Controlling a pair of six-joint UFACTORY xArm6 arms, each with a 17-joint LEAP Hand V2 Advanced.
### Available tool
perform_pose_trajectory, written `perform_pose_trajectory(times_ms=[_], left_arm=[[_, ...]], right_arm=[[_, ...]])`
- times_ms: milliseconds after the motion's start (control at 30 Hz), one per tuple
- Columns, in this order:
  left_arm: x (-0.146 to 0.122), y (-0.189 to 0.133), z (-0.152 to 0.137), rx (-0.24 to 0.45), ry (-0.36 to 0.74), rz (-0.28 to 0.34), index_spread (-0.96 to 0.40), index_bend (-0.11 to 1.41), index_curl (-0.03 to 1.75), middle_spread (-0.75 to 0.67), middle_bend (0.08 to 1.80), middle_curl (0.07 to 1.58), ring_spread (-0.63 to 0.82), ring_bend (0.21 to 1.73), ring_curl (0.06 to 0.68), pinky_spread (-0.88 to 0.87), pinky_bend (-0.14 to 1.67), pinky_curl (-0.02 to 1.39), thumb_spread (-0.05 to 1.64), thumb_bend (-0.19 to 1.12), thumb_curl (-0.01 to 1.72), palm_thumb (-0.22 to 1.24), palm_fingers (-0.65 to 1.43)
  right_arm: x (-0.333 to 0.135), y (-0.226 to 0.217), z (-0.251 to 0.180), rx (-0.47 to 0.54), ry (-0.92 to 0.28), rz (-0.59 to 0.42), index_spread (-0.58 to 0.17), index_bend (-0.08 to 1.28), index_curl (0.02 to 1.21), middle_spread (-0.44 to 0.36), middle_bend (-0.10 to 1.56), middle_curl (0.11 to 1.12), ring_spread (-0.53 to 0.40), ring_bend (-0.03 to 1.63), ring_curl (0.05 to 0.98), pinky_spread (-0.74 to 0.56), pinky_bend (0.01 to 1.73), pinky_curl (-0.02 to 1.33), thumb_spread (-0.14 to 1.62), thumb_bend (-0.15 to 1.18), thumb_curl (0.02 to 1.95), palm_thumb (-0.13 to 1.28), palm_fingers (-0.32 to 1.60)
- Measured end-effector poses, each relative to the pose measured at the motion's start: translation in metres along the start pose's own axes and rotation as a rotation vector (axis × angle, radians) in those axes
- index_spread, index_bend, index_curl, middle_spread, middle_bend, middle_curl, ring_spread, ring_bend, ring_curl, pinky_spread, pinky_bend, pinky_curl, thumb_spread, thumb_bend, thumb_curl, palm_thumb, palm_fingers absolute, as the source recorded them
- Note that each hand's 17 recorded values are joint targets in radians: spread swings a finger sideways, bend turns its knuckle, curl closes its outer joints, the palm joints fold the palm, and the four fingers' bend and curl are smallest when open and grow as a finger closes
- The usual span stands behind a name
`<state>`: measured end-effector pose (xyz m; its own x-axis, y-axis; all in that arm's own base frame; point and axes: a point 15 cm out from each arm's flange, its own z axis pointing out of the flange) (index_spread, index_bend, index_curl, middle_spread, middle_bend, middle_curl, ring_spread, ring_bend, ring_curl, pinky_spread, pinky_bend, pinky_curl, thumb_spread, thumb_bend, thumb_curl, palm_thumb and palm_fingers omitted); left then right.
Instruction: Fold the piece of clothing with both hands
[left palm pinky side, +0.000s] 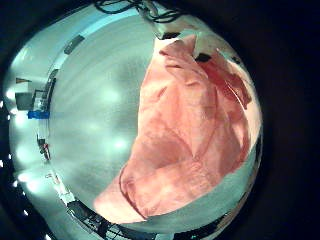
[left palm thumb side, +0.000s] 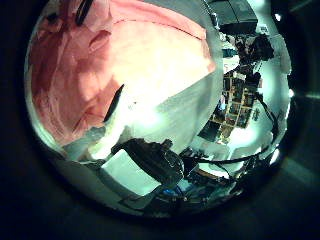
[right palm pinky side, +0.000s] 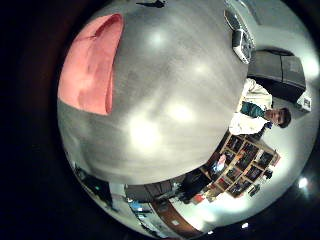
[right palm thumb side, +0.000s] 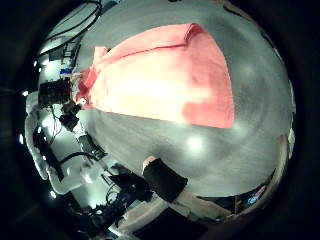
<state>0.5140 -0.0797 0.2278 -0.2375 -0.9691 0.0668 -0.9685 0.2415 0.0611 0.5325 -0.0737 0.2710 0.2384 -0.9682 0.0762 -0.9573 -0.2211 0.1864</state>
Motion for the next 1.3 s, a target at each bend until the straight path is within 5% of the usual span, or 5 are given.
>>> perform_pose_trajectory(times_ms=[400, 1000, 1300], left_arm=[[0.011, 0.003, 0.009, -0.027, -0.003, 0.019, -0.05, 0.19, 0.46, 0.05, 0.18, 0.35, 0.25, 0.60, 0.223, 0.34, 0.23, 0.34, 1.27, -0.01, 0.29, 0.52, 0.19], [0.004, 0.006, 0.023, -0.057, -0.004, 0.006, -0.06, 0.19, 0.45, 0.05, 0.18, 0.34, 0.25, 0.58, 0.222, 0.36, 0.20, 0.35, 1.26, -0.01, 0.29, 0.52, 0.21], [0.005, 0.005, 0.024, -0.062, -0.004, 0.009, -0.06, 0.19, 0.45, 0.05, 0.18, 0.33, 0.25, 0.57, 0.222, 0.36, 0.20, 0.35, 1.27, -0.01, 0.29, 0.53, 0.21]], right_arm=[[0.000, 0.010, 0.007, -0.049, -0.001, -0.008, -0.342, 0.15, 0.26, -0.038, 0.24, 0.35, 0.006, 0.48, 0.269, 0.25, 0.42, 0.32, 1.12, -0.02, 0.32, 0.35, 0.11], [-0.020, -0.005, 0.094, -0.232, 0.020, -0.075, -0.341, 0.15, 0.25, -0.004, 0.22, 0.35, 0.031, 0.44, 0.261, 0.26, 0.42, 0.31, 1.09, -0.02, 0.33, 0.40, 0.08], [-0.019, -0.007, 0.103, -0.262, 0.066, -0.090, -0.275, 0.16, 0.26, -0.013, 0.25, 0.36, 0.002, 0.46, 0.264, 0.24, 0.39, 0.30, 1.07, -0.02, 0.34, 0.47, 0.19]])
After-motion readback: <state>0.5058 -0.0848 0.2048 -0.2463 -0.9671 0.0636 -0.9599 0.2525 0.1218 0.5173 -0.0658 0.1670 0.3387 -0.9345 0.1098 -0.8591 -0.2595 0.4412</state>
